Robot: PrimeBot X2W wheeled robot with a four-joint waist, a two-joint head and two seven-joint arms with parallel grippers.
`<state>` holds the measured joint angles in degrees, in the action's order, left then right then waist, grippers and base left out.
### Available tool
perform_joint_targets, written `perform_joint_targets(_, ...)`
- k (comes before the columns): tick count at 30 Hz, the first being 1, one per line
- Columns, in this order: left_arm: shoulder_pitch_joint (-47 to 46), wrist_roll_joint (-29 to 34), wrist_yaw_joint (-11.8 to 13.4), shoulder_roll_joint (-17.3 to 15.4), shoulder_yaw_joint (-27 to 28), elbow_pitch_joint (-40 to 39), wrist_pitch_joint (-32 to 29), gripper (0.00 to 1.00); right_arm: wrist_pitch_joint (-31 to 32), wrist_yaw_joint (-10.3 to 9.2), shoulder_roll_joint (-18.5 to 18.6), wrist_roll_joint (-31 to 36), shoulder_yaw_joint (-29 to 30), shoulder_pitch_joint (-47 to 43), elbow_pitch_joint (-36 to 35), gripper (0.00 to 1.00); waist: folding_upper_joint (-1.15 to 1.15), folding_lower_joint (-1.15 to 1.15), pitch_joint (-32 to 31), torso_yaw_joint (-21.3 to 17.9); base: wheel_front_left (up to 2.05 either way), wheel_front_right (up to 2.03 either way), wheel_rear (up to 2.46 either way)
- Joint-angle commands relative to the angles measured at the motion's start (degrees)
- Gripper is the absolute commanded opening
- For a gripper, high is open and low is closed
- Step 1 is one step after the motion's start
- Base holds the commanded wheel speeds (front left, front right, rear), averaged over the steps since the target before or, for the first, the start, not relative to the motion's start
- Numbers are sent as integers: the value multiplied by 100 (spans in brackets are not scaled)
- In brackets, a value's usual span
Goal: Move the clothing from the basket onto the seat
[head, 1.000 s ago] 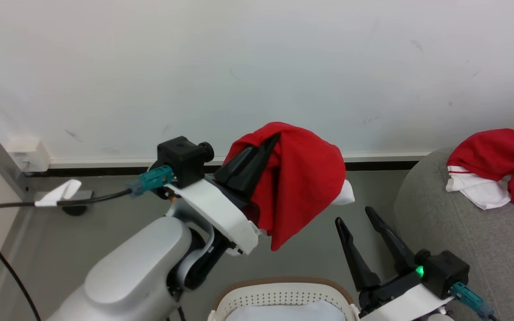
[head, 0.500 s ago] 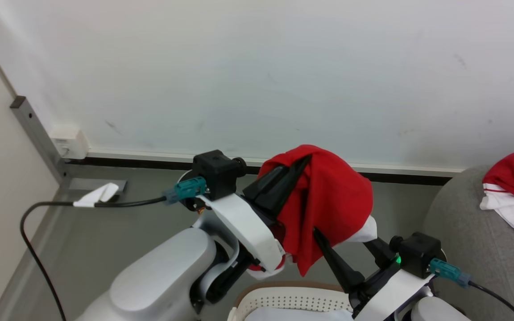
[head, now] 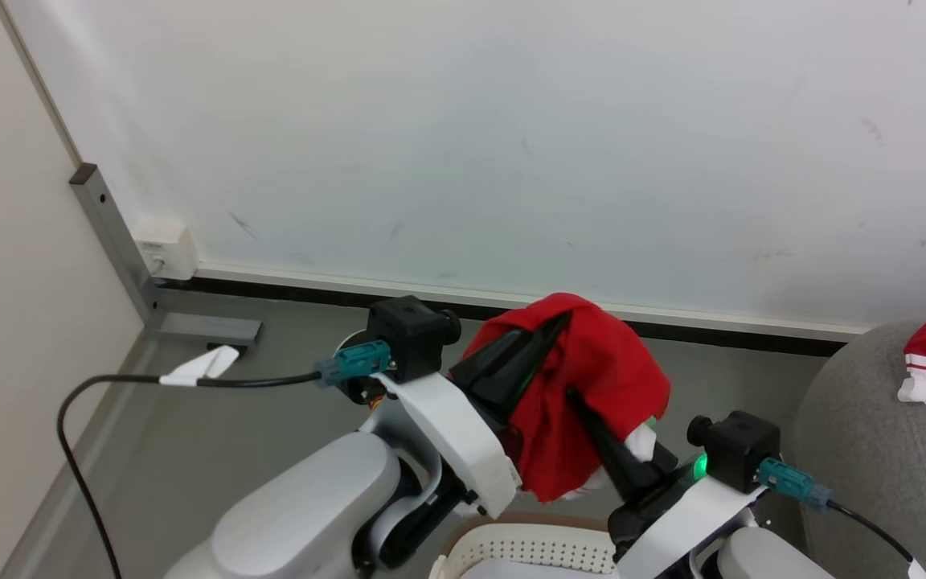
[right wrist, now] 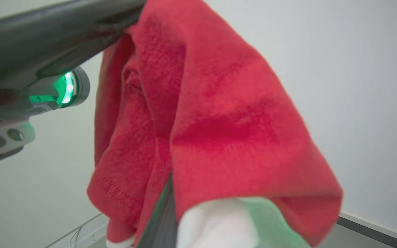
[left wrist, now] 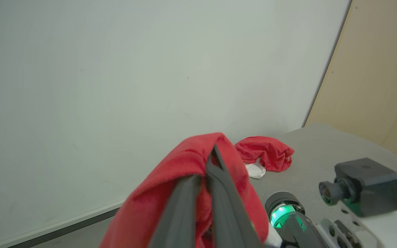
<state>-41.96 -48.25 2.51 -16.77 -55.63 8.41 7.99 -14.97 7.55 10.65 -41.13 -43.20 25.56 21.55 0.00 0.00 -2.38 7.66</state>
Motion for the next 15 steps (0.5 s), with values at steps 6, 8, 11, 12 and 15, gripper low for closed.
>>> perform_joint_targets(6, 103, -74, 55, -55, 35, 0, 35, 0, -19, -12, -3, 196, 158, -218, -152, 0, 0, 0, -12, -61, 0, 0, 0)
perform_joint_targets(8, 119, -84, 70, -68, 39, -8, 45, 0, -19, -12, 10, 225, 186, -249, -183, 0, 0, 0, -10, -93, 0, 0, 0)
perform_joint_targets(11, 135, -114, 97, -97, 60, -28, 68, 0, -19, -12, 25, 247, 209, -275, -218, 0, 0, 0, -3, -150, 0, 0, 0)
perform_joint_targets(12, 136, -125, 104, -103, 74, -37, 79, 0, -19, -13, 26, 247, 233, -288, -225, 0, 0, 0, 5, -164, 0, 0, 0)
perform_joint_targets(15, 147, -136, 122, -122, 85, -48, 85, 0, -20, -12, 16, 259, 289, -334, -248, 0, 0, 0, 27, -196, 0, 0, 0)
